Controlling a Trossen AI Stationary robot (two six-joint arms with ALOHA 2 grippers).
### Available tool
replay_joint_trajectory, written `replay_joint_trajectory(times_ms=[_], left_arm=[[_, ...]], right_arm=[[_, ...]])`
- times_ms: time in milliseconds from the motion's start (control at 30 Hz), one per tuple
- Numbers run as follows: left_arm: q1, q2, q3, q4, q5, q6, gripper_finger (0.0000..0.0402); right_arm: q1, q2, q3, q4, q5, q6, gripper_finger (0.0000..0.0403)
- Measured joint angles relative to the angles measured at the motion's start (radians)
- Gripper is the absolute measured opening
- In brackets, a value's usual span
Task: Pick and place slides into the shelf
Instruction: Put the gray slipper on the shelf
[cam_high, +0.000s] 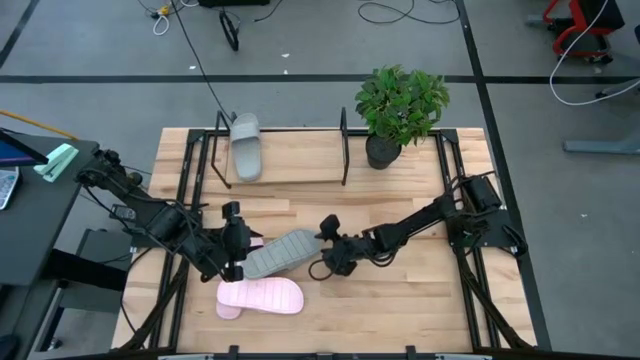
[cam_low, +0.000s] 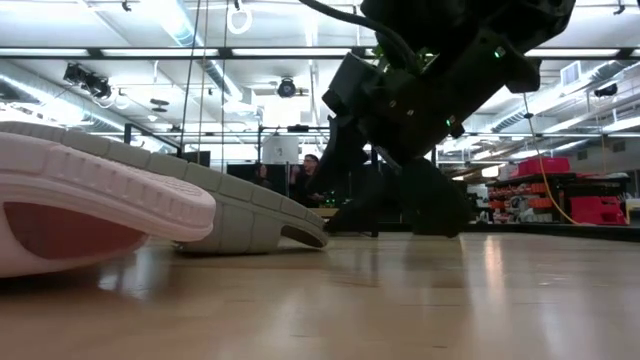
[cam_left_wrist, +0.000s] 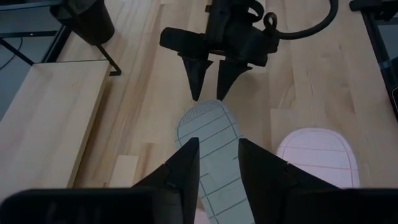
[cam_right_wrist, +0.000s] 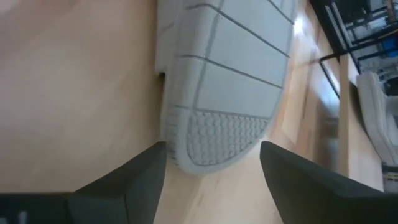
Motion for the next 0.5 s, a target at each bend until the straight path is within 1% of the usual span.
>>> replay_joint_trajectory(times_ms=[133, 267, 433, 500], left_arm=[[0.000, 0.000, 0.000, 0.000, 0.000, 0.000, 0.0112], [0.000, 0.000, 0.000, 0.001, 0.000, 0.000, 0.0113], [0.000, 0.000, 0.000, 0.001, 0.000, 0.000, 0.0112], [0.000, 0.000, 0.000, 0.001, 0.000, -0.001, 0.0110]], right_arm=[[-0.004, 0.036, 0.000, 0.003, -0.012, -0.016, 0.0268], [-0.003, 0.058, 0.002, 0.035, 0.001, -0.054, 0.0268], [-0.011, 0.061, 0.000, 0.069, -0.020, -0.062, 0.0268], [-0.018, 0.061, 0.000, 0.074, -0.051, -0.062, 0.0268]])
